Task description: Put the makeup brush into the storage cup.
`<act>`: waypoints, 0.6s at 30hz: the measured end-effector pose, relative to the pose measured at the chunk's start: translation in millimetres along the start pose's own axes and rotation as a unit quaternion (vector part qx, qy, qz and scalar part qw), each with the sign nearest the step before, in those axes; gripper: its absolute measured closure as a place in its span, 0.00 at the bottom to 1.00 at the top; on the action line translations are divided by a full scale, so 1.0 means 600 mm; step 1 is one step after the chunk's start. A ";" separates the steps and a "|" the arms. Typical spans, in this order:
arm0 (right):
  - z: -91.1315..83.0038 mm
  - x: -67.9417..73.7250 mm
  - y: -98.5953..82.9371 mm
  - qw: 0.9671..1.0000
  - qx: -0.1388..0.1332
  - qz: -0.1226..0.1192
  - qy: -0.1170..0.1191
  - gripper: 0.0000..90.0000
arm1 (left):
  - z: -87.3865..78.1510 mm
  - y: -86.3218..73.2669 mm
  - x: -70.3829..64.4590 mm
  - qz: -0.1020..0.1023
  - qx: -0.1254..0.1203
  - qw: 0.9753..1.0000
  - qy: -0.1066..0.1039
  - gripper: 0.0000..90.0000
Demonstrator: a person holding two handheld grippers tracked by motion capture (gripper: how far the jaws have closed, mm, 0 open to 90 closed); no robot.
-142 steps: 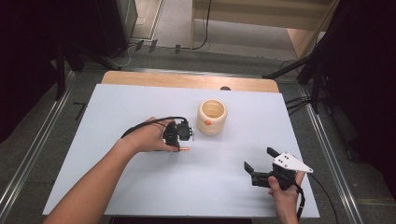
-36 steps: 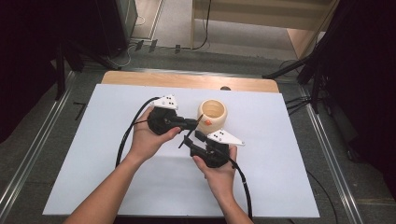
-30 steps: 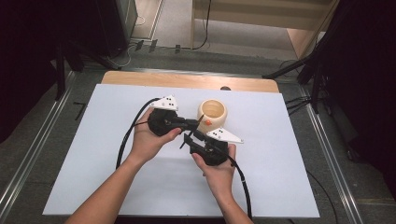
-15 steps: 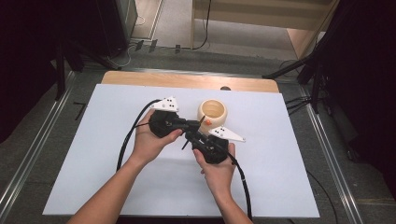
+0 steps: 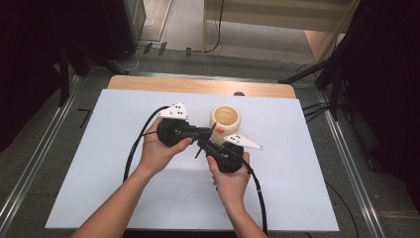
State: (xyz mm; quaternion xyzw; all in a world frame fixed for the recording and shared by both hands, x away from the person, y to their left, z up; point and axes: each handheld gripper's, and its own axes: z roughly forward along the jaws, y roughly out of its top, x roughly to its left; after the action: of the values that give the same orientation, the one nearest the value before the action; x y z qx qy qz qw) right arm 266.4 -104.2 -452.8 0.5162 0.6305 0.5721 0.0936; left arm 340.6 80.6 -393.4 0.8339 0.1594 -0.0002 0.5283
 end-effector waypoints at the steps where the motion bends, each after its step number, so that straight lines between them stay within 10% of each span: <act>1: 0.000 0.001 0.000 1.000 0.000 -0.004 -0.002 0.94 | 0.000 -0.001 0.000 0.001 -0.003 1.000 0.001 0.94; 18: -0.002 -0.008 0.014 0.998 -0.003 -0.043 -0.036 0.94 | -0.031 0.000 0.000 -0.012 -0.071 0.997 0.017 0.36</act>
State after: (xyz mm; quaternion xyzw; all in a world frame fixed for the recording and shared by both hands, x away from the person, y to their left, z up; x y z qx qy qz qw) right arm 272.3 -110.1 -448.1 0.5089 0.6465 0.5503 0.1422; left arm 337.4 97.3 -385.3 0.7922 0.1785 0.0190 0.5833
